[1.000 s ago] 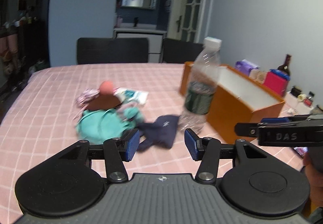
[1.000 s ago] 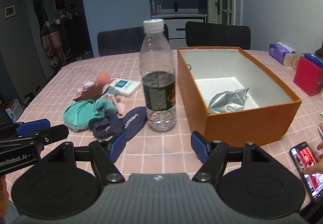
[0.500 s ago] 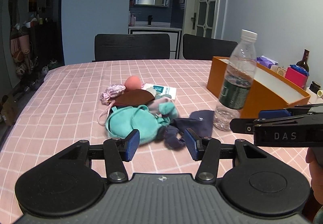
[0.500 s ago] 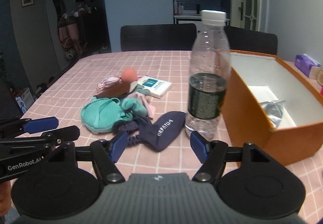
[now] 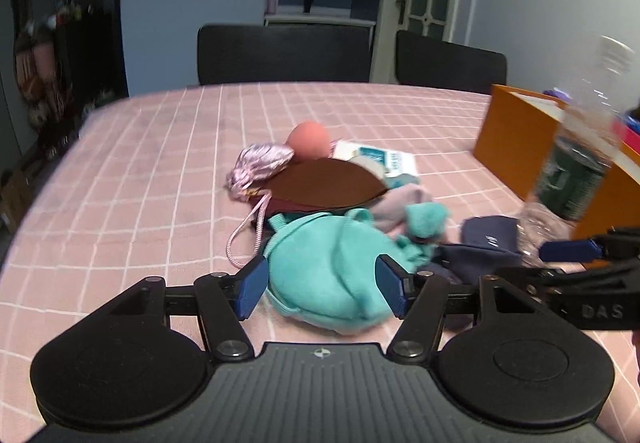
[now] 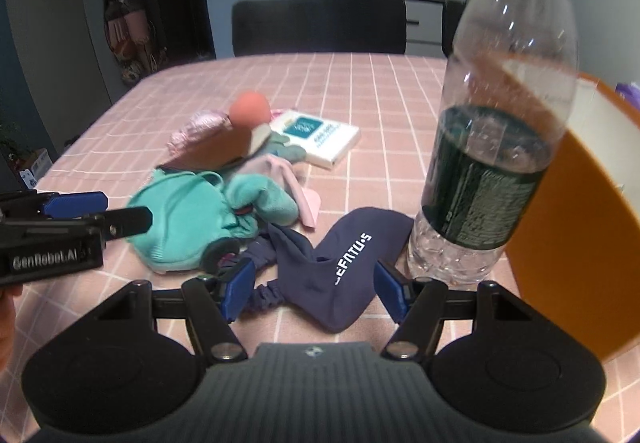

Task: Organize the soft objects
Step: 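Grasp the navy sock with the right gripper while the left gripper reaches the teal pouch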

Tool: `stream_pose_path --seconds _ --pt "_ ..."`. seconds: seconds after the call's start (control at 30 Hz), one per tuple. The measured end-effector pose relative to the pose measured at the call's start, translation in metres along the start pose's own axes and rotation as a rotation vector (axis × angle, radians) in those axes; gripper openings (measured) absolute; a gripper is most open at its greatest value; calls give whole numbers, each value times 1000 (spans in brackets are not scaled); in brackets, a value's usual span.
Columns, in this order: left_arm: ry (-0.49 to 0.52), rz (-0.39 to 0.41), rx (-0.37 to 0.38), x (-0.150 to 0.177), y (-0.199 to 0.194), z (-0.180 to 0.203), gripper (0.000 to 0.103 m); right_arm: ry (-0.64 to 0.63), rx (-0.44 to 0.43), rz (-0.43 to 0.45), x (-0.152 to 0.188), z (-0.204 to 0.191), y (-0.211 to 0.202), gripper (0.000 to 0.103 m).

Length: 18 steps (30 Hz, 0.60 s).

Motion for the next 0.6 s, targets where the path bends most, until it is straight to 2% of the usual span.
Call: stream_pose_path --seconds 0.2,0.33,0.37,0.47,0.53,0.6 --pt "-130 -65 25 9 27 -27 73 15 -14 -63 4 2 22 55" --pt "-189 -66 52 11 31 -27 73 18 -43 -95 9 -3 30 48" --pt "-201 -67 52 12 31 -27 69 17 -45 -90 9 -4 30 48" --pt "-219 -65 50 11 33 -23 60 11 -65 -82 9 -7 29 36" --pt "-208 -67 28 10 31 -20 52 3 -69 -82 9 -8 28 19" --pt "-210 -63 21 10 27 -18 44 -4 -61 -82 9 -7 28 13"
Point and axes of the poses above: each gripper's, at about its wrist camera, not at the fingertips, and y roughly the way its jaws point, z to its right, x to its underside, the point moved 8 cm from there along y, roughly the way its jaws point, and after that the axes turned 14 degrees about x, right-handed, at the moved point
